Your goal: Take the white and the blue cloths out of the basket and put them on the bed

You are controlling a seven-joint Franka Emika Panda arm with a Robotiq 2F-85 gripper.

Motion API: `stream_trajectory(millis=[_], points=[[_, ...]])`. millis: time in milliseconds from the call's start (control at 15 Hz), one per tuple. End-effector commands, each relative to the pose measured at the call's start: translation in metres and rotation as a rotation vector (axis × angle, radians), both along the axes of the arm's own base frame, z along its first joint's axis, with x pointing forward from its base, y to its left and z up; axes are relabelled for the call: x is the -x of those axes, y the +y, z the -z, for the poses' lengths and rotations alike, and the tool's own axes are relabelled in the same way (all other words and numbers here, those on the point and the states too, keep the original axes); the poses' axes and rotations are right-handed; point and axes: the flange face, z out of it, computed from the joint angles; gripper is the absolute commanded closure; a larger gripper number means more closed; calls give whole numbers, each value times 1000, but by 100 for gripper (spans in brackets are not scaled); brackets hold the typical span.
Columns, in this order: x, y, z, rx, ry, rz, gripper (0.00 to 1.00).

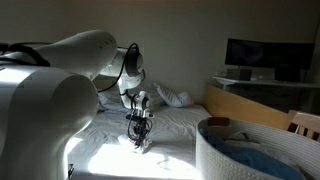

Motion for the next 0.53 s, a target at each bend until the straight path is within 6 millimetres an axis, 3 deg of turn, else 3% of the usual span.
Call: stream_trajectory(millis=[0, 400, 467], points=[[8, -4, 18, 52, 29, -18, 91], [3, 3, 11, 25, 6, -28, 91], [2, 4, 10, 23, 4, -28, 83]])
